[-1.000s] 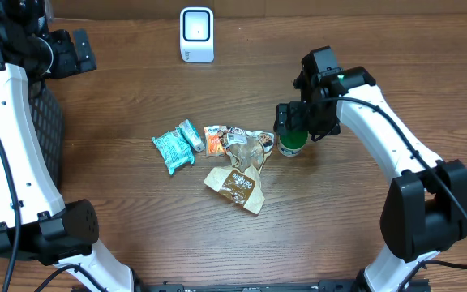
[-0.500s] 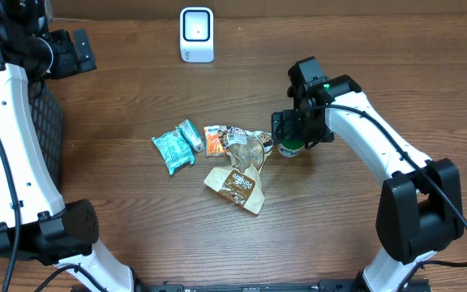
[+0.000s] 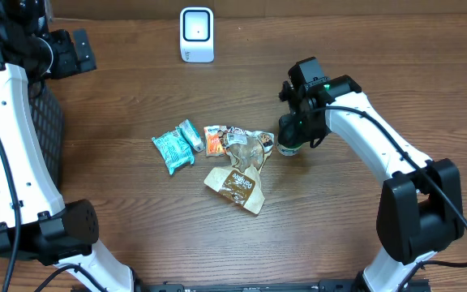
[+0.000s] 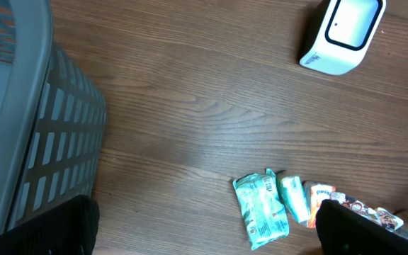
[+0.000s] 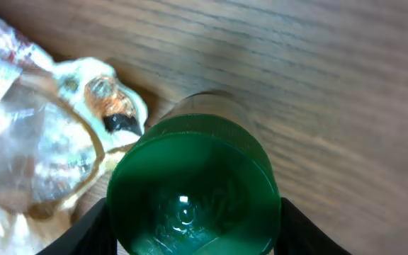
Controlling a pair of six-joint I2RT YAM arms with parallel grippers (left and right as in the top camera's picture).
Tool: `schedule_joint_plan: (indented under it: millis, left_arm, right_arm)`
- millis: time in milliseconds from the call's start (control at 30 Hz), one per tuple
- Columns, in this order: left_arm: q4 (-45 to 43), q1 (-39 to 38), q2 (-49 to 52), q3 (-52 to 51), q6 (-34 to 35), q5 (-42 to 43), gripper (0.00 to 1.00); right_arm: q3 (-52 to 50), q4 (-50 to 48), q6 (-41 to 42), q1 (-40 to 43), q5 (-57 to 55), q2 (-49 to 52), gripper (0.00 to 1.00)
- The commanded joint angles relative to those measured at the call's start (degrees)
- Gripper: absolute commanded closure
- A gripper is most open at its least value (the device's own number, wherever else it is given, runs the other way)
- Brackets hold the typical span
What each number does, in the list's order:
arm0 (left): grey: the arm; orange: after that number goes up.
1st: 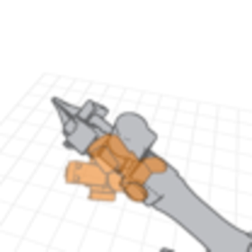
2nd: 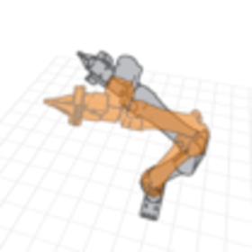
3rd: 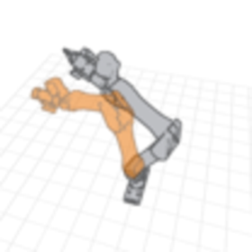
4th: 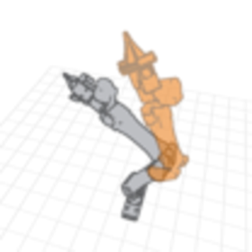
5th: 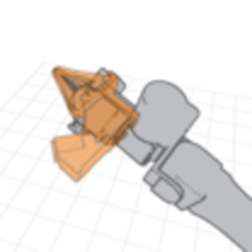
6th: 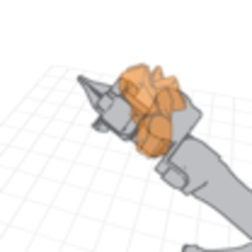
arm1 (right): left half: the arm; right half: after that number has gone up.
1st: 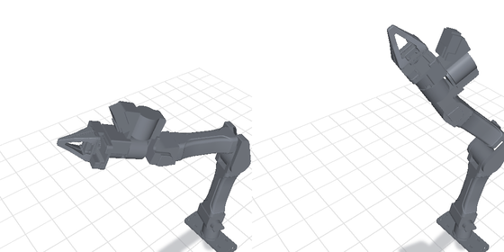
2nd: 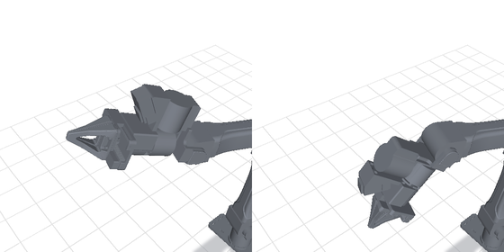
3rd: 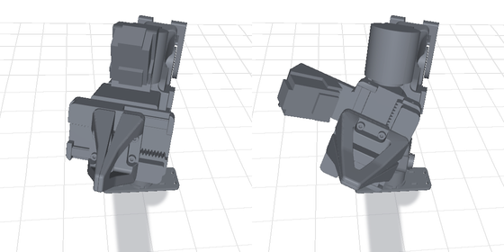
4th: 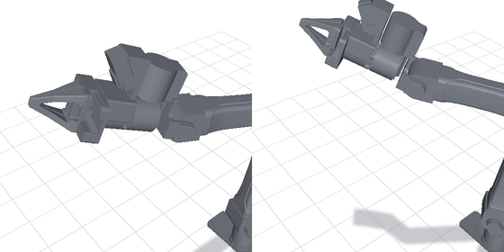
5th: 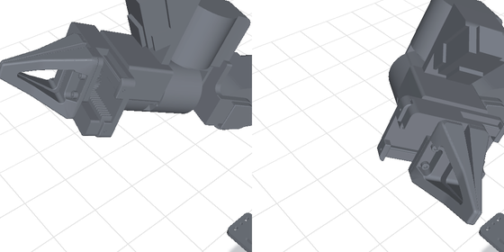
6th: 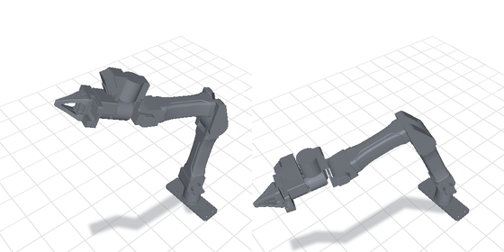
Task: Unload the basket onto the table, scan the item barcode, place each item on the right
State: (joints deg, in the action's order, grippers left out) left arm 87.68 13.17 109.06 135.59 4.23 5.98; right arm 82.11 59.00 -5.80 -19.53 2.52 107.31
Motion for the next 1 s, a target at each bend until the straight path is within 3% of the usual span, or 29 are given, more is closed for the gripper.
schedule_joint_plan:
  millis: [0, 200, 333, 433, 567, 733, 967]
  left_arm:
    - [-0.07, -0.07, -0.74, 0.48, -1.03, 0.66, 0.0]
    - [-0.04, -0.07, -0.74, 0.48, -1.03, 0.66, 0.0]
    - [-0.04, -0.07, -0.74, 0.48, -1.03, 0.66, 0.01]
    - [-0.04, -0.07, -0.74, 0.48, -1.03, 0.66, 0.0]
    - [-0.04, -0.07, -0.74, 0.48, -1.03, 0.63, 0.0]
    - [-0.04, -0.07, -0.74, 0.48, -1.03, 0.66, 0.0]
    - [-0.07, -0.07, -0.74, 0.48, -1.03, 0.63, 0.0]
  right_arm:
    - [-0.37, -0.09, -16.48, 0.04, -0.98, 0.09, 0.55]
    - [-0.37, -1.7, -35.56, 0.28, 0.57, 0.09, 0.4]
    - [-0.37, -1.75, -39.54, 1.25, 0.81, 0.09, 0.39]
    - [-0.31, -1.6, -39.23, 2.49, 5.38, 0.09, 0.31]
    - [2.34, -0.35, -31.45, 4.68, 9.4, 0.09, 0.01]
    - [7.23, 2.8, -24.55, 6.51, 11.08, 0.09, 0.0]
    - [7.98, 4.15, -23.98, 5.49, 14.14, 0.09, 0.0]
